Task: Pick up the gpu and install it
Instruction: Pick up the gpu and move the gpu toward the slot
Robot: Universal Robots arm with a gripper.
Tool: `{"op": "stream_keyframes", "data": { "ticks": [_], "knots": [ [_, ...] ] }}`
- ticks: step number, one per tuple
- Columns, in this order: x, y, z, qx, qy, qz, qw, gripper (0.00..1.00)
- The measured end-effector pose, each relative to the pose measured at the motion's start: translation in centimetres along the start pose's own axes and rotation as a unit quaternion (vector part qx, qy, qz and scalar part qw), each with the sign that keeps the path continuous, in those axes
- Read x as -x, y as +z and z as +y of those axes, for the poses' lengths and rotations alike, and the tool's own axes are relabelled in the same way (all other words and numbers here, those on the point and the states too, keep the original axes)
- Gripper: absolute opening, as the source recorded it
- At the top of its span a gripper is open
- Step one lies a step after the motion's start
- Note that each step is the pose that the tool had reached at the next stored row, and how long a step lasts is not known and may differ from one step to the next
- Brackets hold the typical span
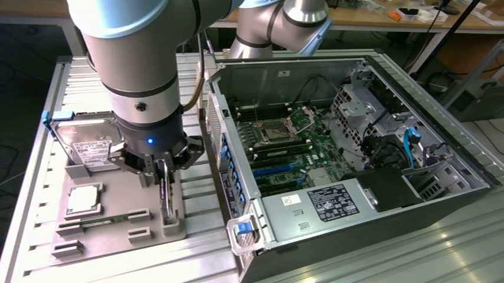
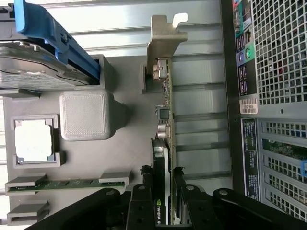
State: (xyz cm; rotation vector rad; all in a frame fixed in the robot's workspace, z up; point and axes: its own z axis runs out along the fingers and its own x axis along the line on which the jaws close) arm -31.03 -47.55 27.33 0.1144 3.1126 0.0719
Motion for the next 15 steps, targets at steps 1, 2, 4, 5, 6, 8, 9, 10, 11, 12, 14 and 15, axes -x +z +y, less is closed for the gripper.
{"op": "stream_keyframes", "data": {
  "ticks": [1,2,4,5,6,8,9,10,11,12,14,15],
  "knots": [
    [0.0,-0.19,0.01,0.0001,0.0,0.0,1.0,0.27],
    [0.0,-0.38,0.02,0.0,0.0,0.0,1.0,0.27],
    [0.0,-0.56,0.03,0.0,0.0,0.0,1.0,0.27],
    [0.0,-0.64,0.03,0.0,0.0,0.0,1.0,0.27],
    [0.0,-0.76,0.04,0.0,0.0,0.0,1.0,0.27],
    [0.0,-1.08,0.05,0.0,0.0,0.0,1.0,0.27],
    [0.0,-1.21,0.06,0.0,0.0,0.0,1.0,0.27],
    [0.0,-1.34,0.06,0.0,0.0,0.0,1.0,0.27],
    [0.0,-1.46,0.07,0.0,0.0,0.0,1.0,0.27],
    [0.0,-1.7,0.08,0.0,0.0,0.0,1.0,0.27],
    [0.0,-1.9,0.09,0.0,0.0,0.0,1.0,0.27],
    [0.0,-2.01,0.1,0.0,0.0,0.0,1.0,0.27]
  ]
}}
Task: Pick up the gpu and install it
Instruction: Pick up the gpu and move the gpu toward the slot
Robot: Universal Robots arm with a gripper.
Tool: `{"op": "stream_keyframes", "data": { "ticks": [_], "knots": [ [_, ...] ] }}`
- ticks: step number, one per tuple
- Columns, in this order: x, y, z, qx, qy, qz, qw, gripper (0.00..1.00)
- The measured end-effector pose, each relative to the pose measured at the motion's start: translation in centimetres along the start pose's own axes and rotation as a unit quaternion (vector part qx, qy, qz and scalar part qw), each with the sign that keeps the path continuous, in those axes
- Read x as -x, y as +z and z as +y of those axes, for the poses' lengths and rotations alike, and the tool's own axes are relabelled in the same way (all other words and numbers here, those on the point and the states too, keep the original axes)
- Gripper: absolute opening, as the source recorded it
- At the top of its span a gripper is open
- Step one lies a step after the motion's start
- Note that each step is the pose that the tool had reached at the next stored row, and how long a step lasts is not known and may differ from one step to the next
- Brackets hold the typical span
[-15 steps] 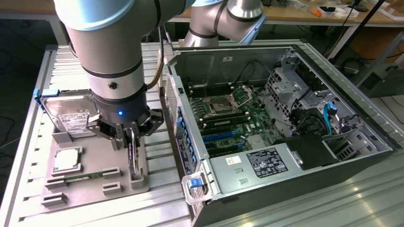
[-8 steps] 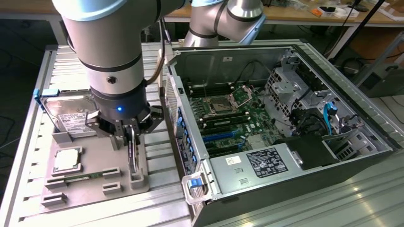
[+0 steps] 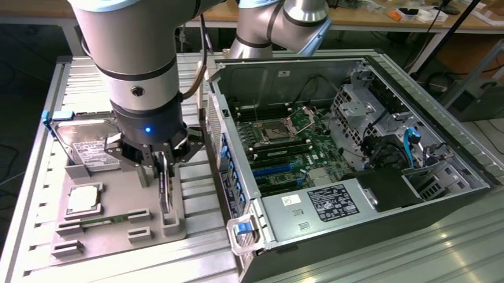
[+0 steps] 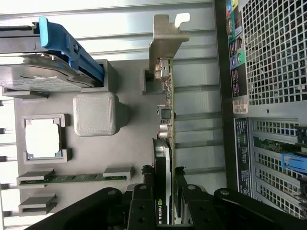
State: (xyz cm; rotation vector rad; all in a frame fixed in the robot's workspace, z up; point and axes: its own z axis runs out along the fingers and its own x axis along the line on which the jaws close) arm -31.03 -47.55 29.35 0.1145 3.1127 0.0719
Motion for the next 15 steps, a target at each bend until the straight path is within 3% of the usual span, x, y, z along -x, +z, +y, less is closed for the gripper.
{"op": "stream_keyframes", "data": {
  "ticks": [15],
  "knots": [
    [0.0,-1.63,0.08,0.0,0.0,0.0,1.0,0.27]
  ]
}}
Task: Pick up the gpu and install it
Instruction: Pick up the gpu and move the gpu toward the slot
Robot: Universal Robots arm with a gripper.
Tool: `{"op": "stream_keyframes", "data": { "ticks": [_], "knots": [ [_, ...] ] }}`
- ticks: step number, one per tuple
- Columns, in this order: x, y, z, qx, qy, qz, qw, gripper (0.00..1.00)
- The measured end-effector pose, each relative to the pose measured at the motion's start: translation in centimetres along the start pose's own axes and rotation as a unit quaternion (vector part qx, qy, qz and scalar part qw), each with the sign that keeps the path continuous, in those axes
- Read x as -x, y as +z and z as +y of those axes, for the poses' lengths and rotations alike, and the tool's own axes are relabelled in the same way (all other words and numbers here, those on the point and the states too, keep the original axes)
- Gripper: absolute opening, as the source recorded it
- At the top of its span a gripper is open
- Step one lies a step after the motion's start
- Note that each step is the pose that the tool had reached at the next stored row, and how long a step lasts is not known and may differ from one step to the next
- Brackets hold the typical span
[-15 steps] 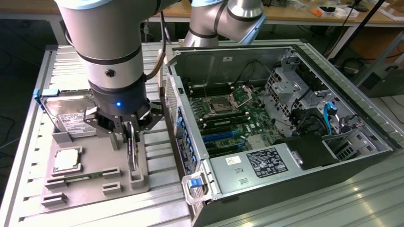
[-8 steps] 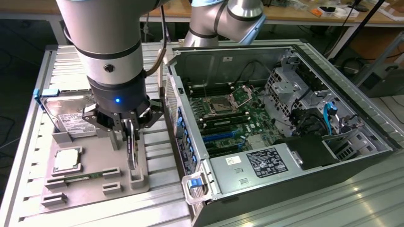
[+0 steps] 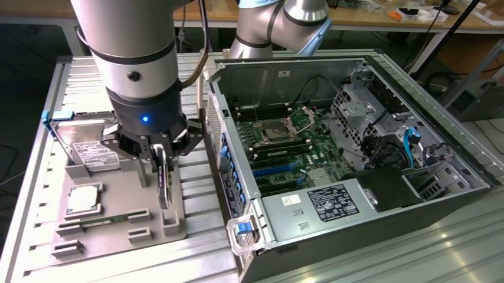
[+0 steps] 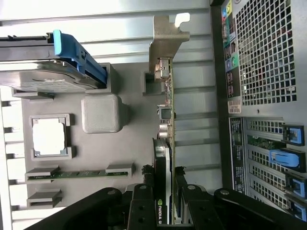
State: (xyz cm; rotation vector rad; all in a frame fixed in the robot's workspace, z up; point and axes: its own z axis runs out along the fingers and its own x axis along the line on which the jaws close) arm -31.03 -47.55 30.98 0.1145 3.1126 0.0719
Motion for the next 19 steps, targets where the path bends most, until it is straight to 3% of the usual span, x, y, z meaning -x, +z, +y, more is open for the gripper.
{"op": "stream_keyframes", "data": {
  "ticks": [19],
  "knots": [
    [0.1,-2.12,0.1,0.0,0.0,0.0,1.0,0.27]
  ]
}}
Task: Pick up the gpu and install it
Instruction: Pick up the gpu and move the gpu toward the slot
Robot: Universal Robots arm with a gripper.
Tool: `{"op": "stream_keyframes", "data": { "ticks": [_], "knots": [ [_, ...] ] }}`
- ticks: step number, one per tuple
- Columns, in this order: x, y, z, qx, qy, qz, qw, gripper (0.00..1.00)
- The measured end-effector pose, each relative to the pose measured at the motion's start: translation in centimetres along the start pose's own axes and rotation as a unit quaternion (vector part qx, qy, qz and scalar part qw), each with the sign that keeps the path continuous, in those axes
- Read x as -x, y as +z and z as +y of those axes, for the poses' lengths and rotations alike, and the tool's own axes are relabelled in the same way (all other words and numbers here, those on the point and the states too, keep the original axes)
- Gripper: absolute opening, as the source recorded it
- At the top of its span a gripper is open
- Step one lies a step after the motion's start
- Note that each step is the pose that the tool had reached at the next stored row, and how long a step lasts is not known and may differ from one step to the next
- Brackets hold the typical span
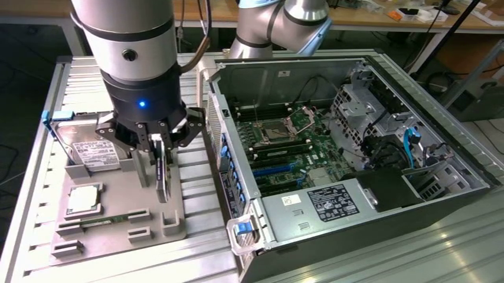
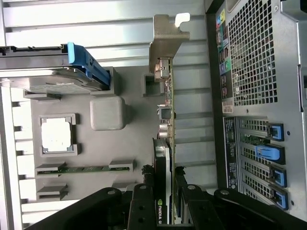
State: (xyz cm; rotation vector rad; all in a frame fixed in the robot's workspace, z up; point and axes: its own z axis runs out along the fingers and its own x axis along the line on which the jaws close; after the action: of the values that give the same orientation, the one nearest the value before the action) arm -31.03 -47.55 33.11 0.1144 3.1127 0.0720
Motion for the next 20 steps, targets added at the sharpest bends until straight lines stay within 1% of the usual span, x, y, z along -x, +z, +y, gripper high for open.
{"op": "stream_keyframes", "data": {
  "ticks": [7,15,20],
  "knots": [
    [0.0,-0.57,0.03,0.0,0.0,0.0,1.0,0.27],
    [0.0,-0.78,0.04,0.0,0.0,0.0,1.0,0.27],
    [0.0,-1.13,0.05,0.0,0.0,0.0,1.0,0.27]
  ]
}}
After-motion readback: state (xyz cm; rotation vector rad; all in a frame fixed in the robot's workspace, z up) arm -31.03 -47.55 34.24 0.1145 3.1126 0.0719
